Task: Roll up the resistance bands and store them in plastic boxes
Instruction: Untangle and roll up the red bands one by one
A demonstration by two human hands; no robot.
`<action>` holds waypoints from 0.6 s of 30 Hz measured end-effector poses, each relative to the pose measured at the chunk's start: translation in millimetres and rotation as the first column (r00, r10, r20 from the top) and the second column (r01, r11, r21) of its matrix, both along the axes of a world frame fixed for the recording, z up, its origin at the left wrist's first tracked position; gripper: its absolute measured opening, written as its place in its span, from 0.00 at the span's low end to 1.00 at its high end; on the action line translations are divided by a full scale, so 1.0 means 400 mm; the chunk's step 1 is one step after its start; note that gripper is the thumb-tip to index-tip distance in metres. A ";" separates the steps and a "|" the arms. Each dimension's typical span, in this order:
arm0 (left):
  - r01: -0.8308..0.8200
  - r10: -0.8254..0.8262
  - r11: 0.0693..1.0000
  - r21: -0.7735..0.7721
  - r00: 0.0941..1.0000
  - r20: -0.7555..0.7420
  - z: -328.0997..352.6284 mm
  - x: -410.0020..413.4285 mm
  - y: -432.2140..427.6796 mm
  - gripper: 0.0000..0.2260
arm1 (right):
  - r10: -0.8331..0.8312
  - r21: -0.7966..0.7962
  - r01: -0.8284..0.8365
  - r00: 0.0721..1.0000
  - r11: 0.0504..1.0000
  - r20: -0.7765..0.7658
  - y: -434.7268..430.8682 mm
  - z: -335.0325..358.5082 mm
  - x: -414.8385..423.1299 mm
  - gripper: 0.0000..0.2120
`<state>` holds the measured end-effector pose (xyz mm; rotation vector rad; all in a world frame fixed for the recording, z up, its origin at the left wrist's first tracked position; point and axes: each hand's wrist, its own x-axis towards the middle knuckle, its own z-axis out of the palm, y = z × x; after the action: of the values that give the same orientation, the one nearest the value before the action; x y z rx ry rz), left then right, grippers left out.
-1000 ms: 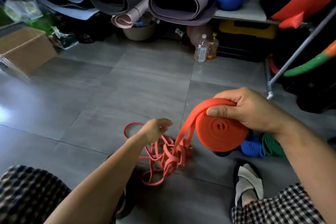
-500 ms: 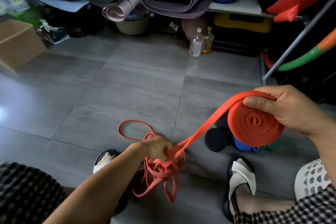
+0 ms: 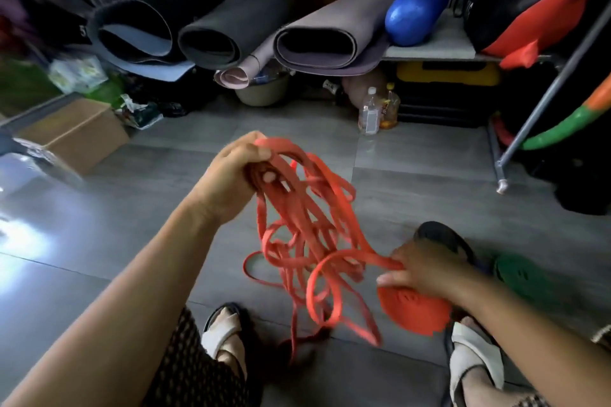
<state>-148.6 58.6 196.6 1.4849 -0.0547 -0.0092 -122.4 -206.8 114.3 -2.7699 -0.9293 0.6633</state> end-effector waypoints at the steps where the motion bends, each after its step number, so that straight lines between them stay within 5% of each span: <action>1: -0.029 0.029 1.000 0.004 1.000 0.011 0.008 -0.003 -0.001 0.06 | -0.016 0.031 0.016 1.000 0.999 -0.007 0.014 0.008 -0.001 0.15; 4: -0.096 0.093 0.983 0.158 0.995 0.028 0.006 -0.013 -0.001 0.11 | -0.162 0.218 0.156 0.987 0.963 0.010 0.017 0.072 0.029 0.16; 6: -0.139 0.139 0.990 -0.015 0.990 0.021 -0.002 -0.018 0.001 0.12 | -0.205 0.210 0.193 0.978 0.958 0.035 -0.001 0.089 0.058 0.18; 9: -0.223 0.224 0.960 -0.171 0.974 -0.014 -0.007 -0.005 -0.015 0.18 | -0.105 -0.030 0.105 0.994 0.994 0.001 -0.002 0.055 0.064 0.22; 11: -0.262 0.269 0.948 -0.180 0.963 0.014 -0.001 0.006 -0.027 0.18 | -0.104 -0.037 0.103 0.994 0.994 -0.028 0.018 0.032 0.063 0.22; 15: -0.228 0.239 0.835 -0.500 0.970 -0.043 0.027 0.016 -0.012 0.25 | -0.079 -0.029 0.078 0.996 0.997 -0.031 0.020 0.011 0.072 0.20; 18: -0.107 0.140 0.939 -0.327 0.987 0.078 0.065 0.010 -0.033 0.19 | -0.044 -0.023 0.044 0.999 0.999 -0.010 0.027 -0.003 0.067 0.24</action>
<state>-144.4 45.6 222.5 1.1582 -0.0413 0.1691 -95.6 -195.9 113.1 -2.7952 -0.8621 0.6844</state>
